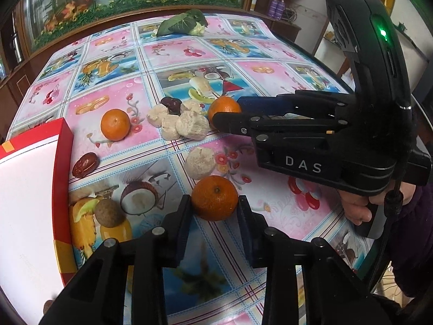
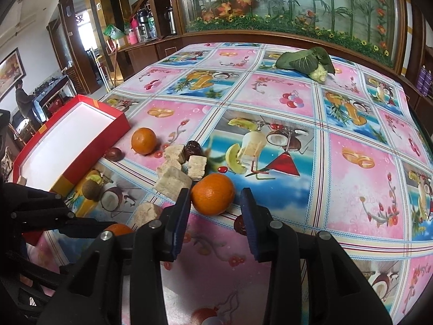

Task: Organize fruits
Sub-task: 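Grasp a mandarin orange with the right gripper while the left gripper grasps another orange, then carry both oranges over the red tray and open both grippers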

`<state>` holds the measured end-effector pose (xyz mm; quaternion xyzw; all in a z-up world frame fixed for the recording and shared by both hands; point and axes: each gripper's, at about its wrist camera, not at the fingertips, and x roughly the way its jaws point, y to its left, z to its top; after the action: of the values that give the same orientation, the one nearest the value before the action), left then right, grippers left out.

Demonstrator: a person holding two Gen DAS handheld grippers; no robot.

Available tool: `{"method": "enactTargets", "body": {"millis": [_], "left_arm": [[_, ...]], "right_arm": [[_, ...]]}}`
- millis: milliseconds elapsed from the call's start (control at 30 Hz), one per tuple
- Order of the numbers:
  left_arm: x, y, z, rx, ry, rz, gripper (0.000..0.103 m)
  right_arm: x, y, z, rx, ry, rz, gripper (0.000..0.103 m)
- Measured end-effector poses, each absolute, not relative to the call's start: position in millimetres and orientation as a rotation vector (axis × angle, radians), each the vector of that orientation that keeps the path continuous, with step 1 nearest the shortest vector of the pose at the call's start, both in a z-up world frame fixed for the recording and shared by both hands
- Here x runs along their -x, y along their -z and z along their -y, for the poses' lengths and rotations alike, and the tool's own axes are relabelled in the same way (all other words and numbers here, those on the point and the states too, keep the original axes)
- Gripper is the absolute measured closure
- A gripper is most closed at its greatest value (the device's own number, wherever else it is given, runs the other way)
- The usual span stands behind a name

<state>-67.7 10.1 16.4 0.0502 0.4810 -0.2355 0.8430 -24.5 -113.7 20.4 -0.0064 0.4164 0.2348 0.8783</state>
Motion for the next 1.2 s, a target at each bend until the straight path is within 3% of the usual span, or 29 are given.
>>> {"method": "enactTargets", "body": {"millis": [667, 1200], "left_arm": [[119, -65, -85, 0.016, 0.306, -0.852, 0.07], [154, -58, -214, 0.101, -0.016, -0.814, 0.07]], "right_arm": [[40, -42, 129, -0.161, -0.451, -0.774, 0.068], [111, -71, -44, -0.12, -0.805, -0.775, 0.068]]}}
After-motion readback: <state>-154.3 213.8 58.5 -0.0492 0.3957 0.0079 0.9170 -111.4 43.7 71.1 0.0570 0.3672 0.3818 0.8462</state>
